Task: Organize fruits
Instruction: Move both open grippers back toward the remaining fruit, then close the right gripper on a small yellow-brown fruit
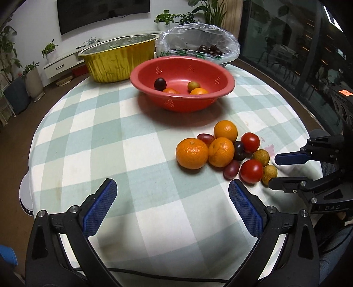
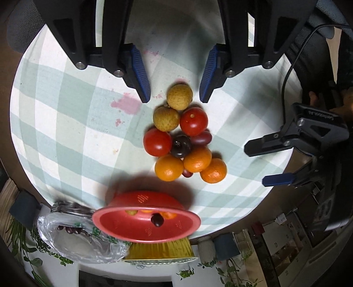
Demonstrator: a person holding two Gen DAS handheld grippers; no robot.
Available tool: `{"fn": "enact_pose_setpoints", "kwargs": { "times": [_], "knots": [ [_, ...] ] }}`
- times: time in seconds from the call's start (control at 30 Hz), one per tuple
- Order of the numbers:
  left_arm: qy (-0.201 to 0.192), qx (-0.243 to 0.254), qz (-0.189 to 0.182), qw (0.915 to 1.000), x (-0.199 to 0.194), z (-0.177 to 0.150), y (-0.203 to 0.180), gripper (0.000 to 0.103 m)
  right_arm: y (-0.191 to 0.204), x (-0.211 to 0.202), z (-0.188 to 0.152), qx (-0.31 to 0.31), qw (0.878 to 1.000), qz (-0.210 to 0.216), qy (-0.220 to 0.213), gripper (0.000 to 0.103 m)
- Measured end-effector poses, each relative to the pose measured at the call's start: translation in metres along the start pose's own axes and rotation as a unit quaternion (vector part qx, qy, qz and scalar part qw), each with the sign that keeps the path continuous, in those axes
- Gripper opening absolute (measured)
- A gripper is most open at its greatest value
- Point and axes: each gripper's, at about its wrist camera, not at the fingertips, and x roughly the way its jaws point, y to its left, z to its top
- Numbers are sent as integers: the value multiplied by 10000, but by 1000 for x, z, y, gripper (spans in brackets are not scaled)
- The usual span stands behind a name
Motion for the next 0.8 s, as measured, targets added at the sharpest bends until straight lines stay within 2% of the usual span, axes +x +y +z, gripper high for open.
{"fn": "enact_pose_setpoints", "kwargs": {
  "times": [0.27,0.4,0.53,0.6,0.8],
  "knots": [
    [51,91,106,9999,3,5,-1,103,6,8,0,-205,9997,-39,99,41],
    [213,204,107,9995,10,10,-1,103,5,10,0,-206,9997,-24,107,37],
    [381,474,115,9981,19,18,-1,103,4,10,0,-232,9997,-24,82,34],
    [409,633,-11,9972,22,23,-2,103,5,9,0,-261,9996,-18,74,29],
    [491,1020,-101,9935,31,36,1,103,3,6,0,-247,9996,40,90,29]
  ]
}}
